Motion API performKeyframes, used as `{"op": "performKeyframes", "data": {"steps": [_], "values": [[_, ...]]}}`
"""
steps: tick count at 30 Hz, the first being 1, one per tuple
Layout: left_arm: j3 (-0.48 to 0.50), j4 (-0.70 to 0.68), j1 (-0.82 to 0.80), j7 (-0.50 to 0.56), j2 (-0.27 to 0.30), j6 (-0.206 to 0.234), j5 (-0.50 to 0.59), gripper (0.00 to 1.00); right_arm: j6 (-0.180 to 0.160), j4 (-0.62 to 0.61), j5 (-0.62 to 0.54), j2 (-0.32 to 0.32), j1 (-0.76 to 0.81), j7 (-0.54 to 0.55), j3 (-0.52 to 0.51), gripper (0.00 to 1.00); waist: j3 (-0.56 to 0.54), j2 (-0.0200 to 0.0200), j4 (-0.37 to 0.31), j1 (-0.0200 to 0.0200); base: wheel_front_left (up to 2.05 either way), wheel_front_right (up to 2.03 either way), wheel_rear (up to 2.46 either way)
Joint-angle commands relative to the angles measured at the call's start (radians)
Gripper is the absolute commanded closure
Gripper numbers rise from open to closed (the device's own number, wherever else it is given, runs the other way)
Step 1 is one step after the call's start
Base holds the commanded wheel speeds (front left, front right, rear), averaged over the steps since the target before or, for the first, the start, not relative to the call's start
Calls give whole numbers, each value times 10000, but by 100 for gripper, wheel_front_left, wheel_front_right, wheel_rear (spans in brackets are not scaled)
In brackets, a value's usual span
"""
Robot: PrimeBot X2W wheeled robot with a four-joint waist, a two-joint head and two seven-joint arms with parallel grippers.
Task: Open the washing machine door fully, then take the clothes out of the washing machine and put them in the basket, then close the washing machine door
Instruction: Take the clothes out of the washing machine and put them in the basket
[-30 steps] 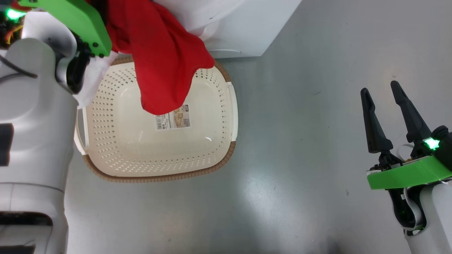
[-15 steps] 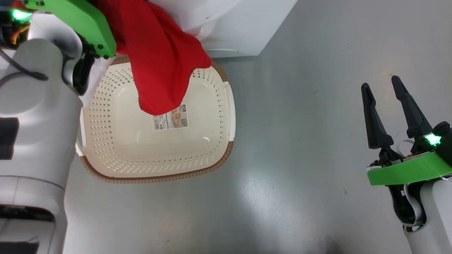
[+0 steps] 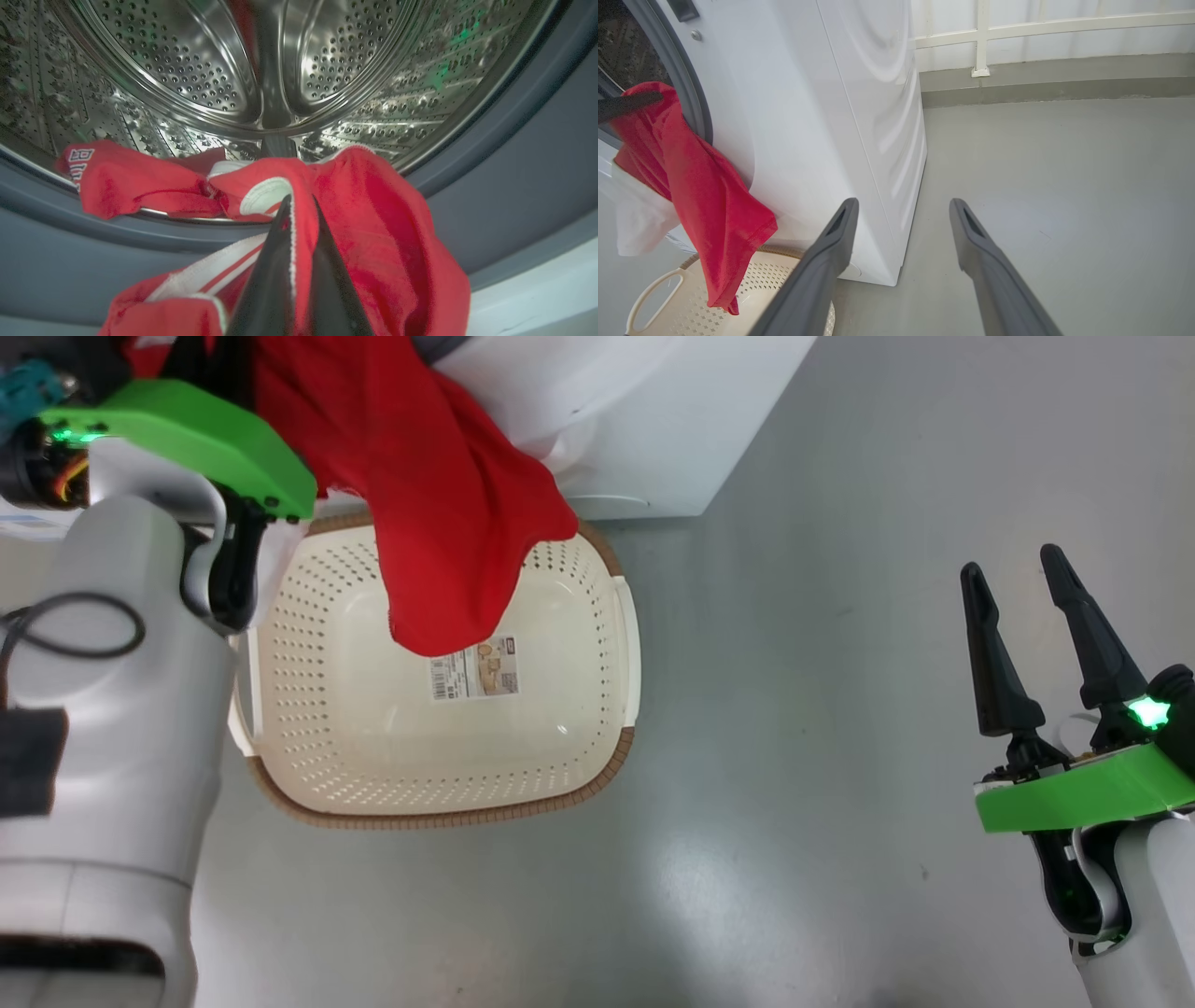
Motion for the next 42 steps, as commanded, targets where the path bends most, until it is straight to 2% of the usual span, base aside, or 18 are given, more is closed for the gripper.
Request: {"op": "performKeyframes", "data": {"steps": [1, 6, 13, 19, 29, 35, 42], "values": [[403, -857, 366, -114, 480, 92, -11, 100, 62, -216, -54, -111, 366, -63, 146, 0, -135, 0, 94, 0, 0, 0, 0], [1112, -3031, 1807, -119, 295, 258, 478, 100, 62, -224, -66, -144, 509, -63, 140, 0, -327, 0, 187, 0, 0, 0, 0], [2026, -5391, 3448, -120, -126, 221, 1142, 100, 62, -213, -65, -193, 681, -63, 136, 0, -583, 0, 279, 0, 0, 0, 0], [2616, -7057, 4456, -121, -420, 126, 1434, 100, 62, -229, -67, -211, 784, -63, 137, 0, -695, 0, 332, 0, 0, 0, 0], [2911, -9146, 5984, -121, -614, 82, 1562, 100, 62, -226, -68, -204, 871, -63, 92, 0, -789, 0, 384, 0, 0, 0, 0], [2502, -9846, 6863, -122, -633, 366, 1200, 100, 62, -236, -59, -201, 878, -63, 109, 0, -775, 0, 415, 0, 0, 0, 0], [1845, -8993, 7476, -122, -636, 688, 939, 100, 62, -284, -57, -204, 788, -63, 117, 0, -556, 0, 418, 0, 0, 0, 0]]}}
